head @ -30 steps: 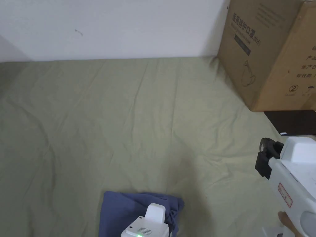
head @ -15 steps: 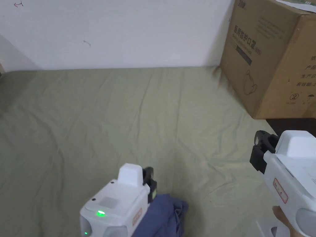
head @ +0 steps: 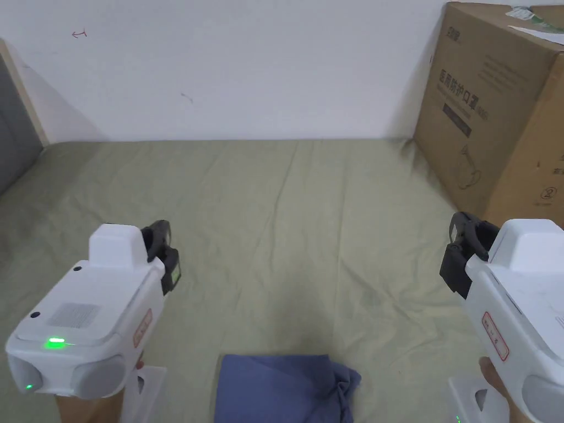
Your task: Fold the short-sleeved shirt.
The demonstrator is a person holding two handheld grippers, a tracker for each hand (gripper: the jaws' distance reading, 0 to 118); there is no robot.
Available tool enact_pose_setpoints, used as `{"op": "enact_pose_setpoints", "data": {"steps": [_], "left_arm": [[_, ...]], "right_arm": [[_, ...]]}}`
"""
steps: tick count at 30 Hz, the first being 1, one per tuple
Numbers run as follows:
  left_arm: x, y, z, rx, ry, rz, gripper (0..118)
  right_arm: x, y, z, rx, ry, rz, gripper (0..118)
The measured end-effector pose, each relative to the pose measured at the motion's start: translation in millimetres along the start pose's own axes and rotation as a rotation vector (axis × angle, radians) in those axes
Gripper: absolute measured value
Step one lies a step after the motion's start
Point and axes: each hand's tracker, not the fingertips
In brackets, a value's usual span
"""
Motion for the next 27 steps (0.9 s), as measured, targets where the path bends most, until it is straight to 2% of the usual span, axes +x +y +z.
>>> {"op": "enact_pose_setpoints", "data": {"steps": [5,14,19,27], "left_arm": [[-21,4,16,0.033,0.062,0.026,0],[-32,4,20,0.04,0.086,0.059,0],[-35,-5,20,0.016,0.086,0.067,0],[-43,-19,21,-0.039,0.092,0.089,0]], "right_arm": [[-17,-4,2,0.019,0.014,0.006,0],[-35,-15,-3,-0.004,0.051,0.029,0],[-54,-61,-18,-0.109,0.118,-0.002,0],[-103,-170,-51,-0.348,0.185,0.059,0]]}}
